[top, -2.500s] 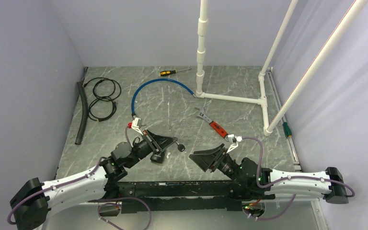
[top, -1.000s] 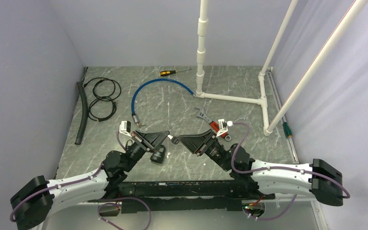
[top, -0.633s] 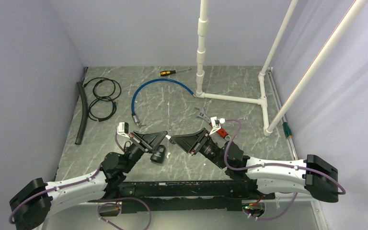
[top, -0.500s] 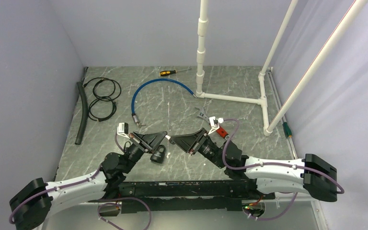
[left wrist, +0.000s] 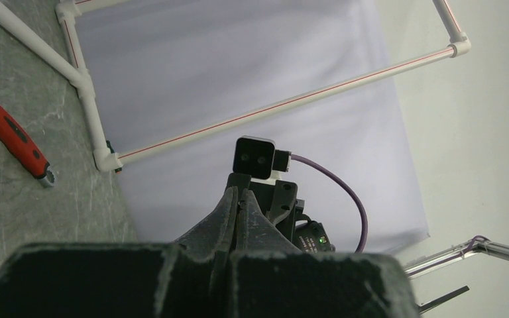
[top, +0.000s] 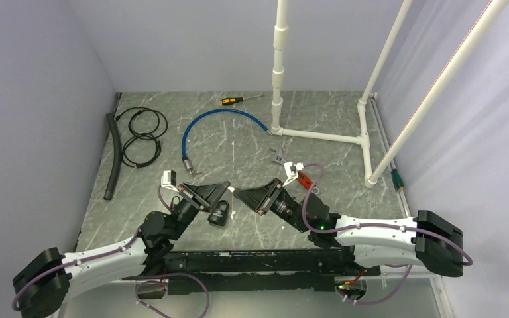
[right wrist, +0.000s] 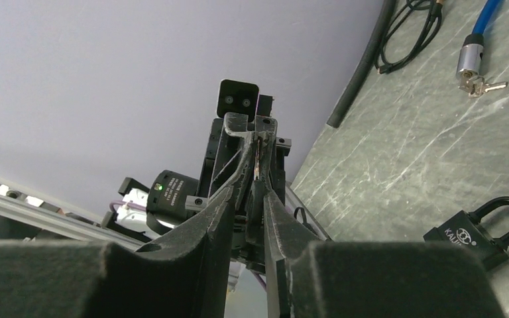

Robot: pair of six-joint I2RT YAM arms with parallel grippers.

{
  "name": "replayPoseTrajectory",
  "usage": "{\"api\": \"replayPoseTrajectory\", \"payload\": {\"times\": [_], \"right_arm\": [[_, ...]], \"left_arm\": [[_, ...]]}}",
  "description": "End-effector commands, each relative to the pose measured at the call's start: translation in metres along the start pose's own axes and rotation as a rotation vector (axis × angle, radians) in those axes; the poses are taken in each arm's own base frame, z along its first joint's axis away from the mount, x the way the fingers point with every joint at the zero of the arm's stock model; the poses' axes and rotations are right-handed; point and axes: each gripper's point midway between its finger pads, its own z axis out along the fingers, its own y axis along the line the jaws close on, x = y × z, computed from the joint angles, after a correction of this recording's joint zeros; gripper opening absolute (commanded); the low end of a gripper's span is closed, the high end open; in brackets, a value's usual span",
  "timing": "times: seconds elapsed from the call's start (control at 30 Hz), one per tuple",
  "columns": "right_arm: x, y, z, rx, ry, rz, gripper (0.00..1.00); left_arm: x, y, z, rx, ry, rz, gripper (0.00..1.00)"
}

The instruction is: Unlock with the key

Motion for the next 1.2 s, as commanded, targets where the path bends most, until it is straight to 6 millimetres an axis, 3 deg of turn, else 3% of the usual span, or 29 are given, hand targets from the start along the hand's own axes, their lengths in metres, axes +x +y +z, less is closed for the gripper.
{"api": "replayPoseTrajectory", "payload": {"times": [0.0,0.43,0.6,0.7,0.73,0.77,0.87,0.97,1.17], "right_arm": [[-0.015,0.022,0.006,-0.049,-0.049,0.023,0.23],[-0.011,0.016,0.014,-0.013,-0.036,0.019,0.15],[-0.011,0.013,0.013,0.005,-0.034,0.014,0.01],[-0.012,0.009,0.012,0.023,-0.036,0.014,0.00],[-0.012,0.007,0.011,0.031,-0.038,0.016,0.00],[-0.012,0.005,0.011,0.042,-0.040,0.018,0.00],[-0.017,-0.003,0.006,0.089,-0.057,0.017,0.00],[-0.024,-0.019,-0.005,0.175,-0.083,0.001,0.00],[-0.046,-0.056,-0.041,0.338,-0.171,-0.042,0.00]], "left_arm": [[-0.004,0.001,-0.002,-0.005,-0.021,-0.008,0.00],[-0.004,0.004,-0.003,-0.011,-0.022,-0.003,0.00],[-0.004,0.006,-0.004,-0.017,-0.020,0.000,0.00],[-0.003,0.005,-0.005,-0.011,-0.014,0.012,0.00],[-0.002,0.005,-0.005,-0.011,-0.008,0.029,0.06],[-0.001,0.005,-0.005,-0.010,0.000,0.049,0.19],[0.003,0.013,-0.007,-0.053,0.028,0.086,0.67],[0.010,0.042,-0.014,-0.222,0.083,0.136,0.98],[-0.011,0.084,-0.059,-0.674,0.153,0.394,1.00]]}}
